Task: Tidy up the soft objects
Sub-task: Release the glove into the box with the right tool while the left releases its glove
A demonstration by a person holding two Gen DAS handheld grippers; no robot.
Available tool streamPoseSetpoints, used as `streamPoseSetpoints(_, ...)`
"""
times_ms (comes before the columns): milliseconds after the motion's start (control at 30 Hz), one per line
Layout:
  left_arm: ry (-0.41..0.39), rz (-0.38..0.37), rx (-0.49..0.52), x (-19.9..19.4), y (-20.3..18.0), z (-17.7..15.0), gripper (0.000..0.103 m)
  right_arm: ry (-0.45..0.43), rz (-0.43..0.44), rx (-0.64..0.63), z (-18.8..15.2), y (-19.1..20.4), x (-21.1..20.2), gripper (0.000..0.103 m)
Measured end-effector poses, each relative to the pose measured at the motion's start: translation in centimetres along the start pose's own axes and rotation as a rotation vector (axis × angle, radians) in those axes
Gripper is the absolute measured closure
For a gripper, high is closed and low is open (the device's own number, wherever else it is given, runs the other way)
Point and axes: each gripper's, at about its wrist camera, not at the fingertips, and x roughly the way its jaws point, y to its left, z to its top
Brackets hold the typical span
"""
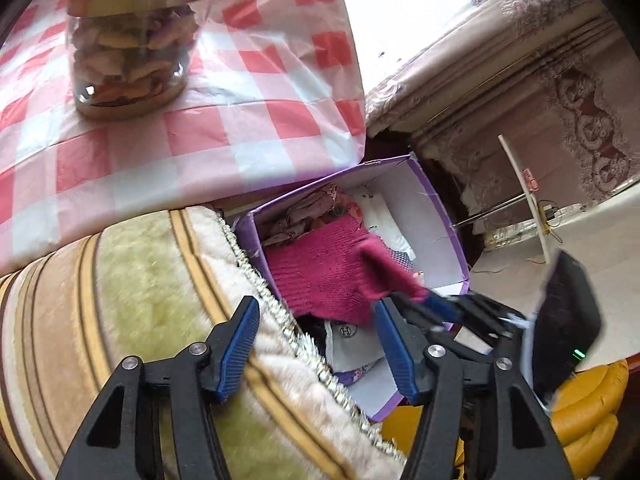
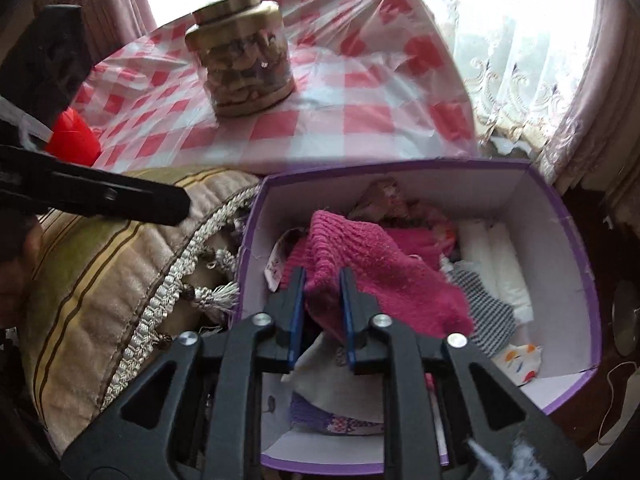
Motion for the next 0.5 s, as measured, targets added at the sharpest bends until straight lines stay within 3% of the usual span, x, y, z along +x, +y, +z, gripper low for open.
streamPoseSetpoints(33,-0.015,0.007,0.011,-0.4,0.0,-0.5,0.042,0.045,0.031,0.020,-0.3,0.0,1.1,0.053)
streamPoseSetpoints(100,-0.034,0.022,0.041,-1.2,-0.3,-1.6,0.042,0.109,0.064,0.067,-1.2,-0.1,2.4,0.041)
streamPoseSetpoints(267,-0.067,0.063,0.187,-1.8,-3.0,-3.7,0.035,0.119,0.086,0.152,-2.9,-0.6,0.9,0.030)
streamPoseSetpoints(367,-0.038,0.043,0.238,-1.1,-4.0,-4.3,0.033,0.126,-0.006,0.205,-3.5,-1.2,-0.8,0.027)
streamPoseSetpoints(500,-0.018,0.011,0.233,-0.6,-3.9,-4.6,0.023,0.120,-0.142,0.241,-4.5,-1.4,-3.4,0.025)
